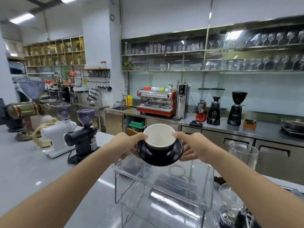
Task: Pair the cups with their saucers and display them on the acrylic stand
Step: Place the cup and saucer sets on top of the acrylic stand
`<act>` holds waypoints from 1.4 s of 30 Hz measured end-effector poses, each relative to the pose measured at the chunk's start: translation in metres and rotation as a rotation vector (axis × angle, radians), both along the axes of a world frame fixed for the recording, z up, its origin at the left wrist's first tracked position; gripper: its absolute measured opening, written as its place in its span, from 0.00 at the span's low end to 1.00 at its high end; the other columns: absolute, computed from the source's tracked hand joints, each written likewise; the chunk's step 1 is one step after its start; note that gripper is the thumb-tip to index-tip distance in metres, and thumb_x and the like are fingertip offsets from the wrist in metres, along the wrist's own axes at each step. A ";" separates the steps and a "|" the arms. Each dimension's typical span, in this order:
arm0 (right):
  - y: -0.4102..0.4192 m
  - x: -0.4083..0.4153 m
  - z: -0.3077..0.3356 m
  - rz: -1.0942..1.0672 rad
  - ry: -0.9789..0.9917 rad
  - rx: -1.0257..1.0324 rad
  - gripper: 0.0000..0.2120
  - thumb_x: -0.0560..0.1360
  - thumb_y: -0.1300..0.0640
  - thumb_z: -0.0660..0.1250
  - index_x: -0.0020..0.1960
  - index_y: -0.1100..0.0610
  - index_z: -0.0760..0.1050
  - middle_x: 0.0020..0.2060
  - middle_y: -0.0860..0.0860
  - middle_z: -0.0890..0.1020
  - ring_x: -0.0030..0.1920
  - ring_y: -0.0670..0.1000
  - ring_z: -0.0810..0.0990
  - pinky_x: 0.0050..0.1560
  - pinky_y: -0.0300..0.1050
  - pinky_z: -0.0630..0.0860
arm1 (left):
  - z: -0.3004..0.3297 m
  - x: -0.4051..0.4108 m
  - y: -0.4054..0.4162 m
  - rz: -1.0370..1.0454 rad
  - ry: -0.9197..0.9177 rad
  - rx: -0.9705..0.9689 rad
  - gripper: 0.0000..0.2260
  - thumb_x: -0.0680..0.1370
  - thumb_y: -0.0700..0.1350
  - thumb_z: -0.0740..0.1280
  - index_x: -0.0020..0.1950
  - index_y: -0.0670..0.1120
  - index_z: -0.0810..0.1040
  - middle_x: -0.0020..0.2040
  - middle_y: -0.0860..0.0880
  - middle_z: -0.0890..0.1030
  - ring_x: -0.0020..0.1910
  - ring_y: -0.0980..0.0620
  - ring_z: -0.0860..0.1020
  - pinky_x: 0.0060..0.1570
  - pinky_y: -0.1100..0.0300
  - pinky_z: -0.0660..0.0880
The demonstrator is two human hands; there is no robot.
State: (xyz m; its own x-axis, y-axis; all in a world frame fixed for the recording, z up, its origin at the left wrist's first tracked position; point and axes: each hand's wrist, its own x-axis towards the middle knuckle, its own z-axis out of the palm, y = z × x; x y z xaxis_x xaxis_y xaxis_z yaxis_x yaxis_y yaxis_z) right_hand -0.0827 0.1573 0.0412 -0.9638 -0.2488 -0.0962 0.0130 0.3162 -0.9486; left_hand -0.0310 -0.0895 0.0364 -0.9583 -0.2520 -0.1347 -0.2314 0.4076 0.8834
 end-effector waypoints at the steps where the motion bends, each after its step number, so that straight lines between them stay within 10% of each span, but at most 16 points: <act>1: -0.002 -0.006 -0.001 -0.003 -0.020 0.003 0.24 0.73 0.44 0.73 0.50 0.66 0.78 0.30 0.59 0.86 0.31 0.56 0.87 0.30 0.42 0.82 | 0.000 -0.006 -0.002 -0.003 -0.026 -0.005 0.27 0.74 0.61 0.71 0.53 0.36 0.81 0.41 0.36 0.87 0.19 0.55 0.61 0.20 0.67 0.59; 42: -0.032 -0.080 -0.041 0.026 -0.321 0.117 0.22 0.74 0.42 0.70 0.47 0.62 0.72 0.45 0.64 0.83 0.36 0.58 0.87 0.32 0.46 0.83 | -0.036 -0.089 -0.027 -0.004 -0.306 -0.025 0.16 0.80 0.56 0.66 0.52 0.43 0.75 0.38 0.39 0.87 0.19 0.57 0.60 0.18 0.68 0.61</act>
